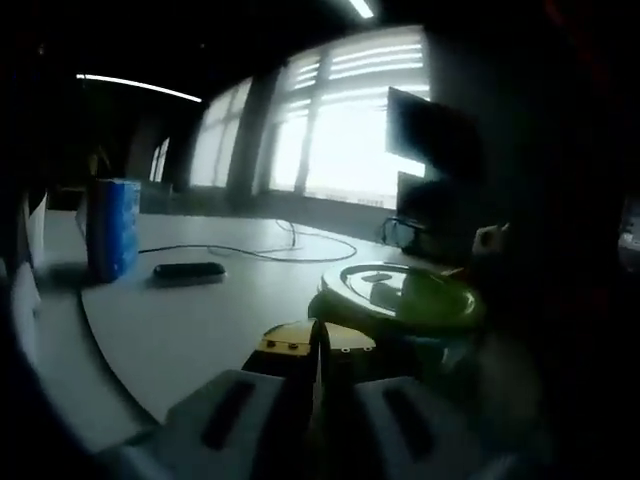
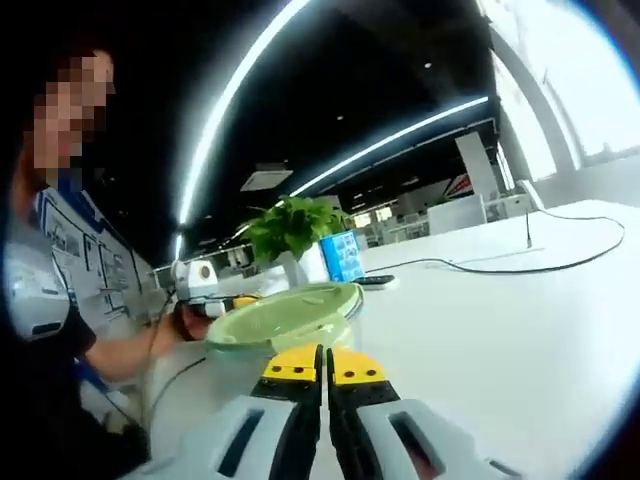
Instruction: Pick up the tomato from the tabletop place it into the food storage container close the lid and lock the latches
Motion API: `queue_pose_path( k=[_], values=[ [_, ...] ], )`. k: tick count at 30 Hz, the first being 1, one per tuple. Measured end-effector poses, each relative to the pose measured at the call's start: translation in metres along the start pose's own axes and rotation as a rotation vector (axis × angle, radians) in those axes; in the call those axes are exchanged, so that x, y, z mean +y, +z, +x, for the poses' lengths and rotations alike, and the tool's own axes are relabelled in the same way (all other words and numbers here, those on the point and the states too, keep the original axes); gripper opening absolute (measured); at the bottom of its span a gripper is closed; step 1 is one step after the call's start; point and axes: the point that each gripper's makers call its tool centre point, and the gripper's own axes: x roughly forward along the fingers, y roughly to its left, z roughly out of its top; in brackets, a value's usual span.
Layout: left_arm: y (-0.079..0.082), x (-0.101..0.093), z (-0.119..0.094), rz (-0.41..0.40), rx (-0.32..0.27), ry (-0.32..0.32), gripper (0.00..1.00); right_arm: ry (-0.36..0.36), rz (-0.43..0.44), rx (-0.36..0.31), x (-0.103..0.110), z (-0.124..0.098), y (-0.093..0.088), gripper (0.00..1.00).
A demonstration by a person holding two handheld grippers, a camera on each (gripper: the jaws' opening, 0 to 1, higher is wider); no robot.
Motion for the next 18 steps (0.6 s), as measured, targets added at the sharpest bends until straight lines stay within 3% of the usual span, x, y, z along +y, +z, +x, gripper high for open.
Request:
queue_pose_path(
  k=[5,7,8,11,13,15,18],
  values=[
    [0.006,0.003,-0.002,0.016,-0.013,0.015,0.0,0.004,-0.008,-0.004,-0.001,-0.001,0.001,0.0],
    [0.017,-0.003,-0.004,-0.015,-0.062,-0.015,0.01,0.002,-0.015,-0.007,-0.001,0.0,0.001,0.0],
    [0.017,-0.004,-0.005,-0.004,-0.055,-0.015,0.02,0.002,-0.017,-0.009,-0.001,-0.001,0.001,0.0],
    [0.018,-0.012,-0.001,0.174,0.013,-0.016,0.04,0.004,-0.01,-0.016,-0.001,-0.001,0.003,0.0],
    [0.026,-0.027,0.001,0.216,0.015,-0.079,0.09,0.002,-0.016,-0.019,-0.001,-0.001,0.003,0.0],
    [0.026,-0.052,0.005,0.259,0.105,-0.194,0.22,-0.004,-0.029,-0.022,-0.002,-0.001,0.003,0.0],
    [0.023,-0.067,0.012,0.36,0.223,-0.262,0.28,-0.001,-0.036,-0.024,-0.001,-0.001,0.003,0.0]
  ],
)
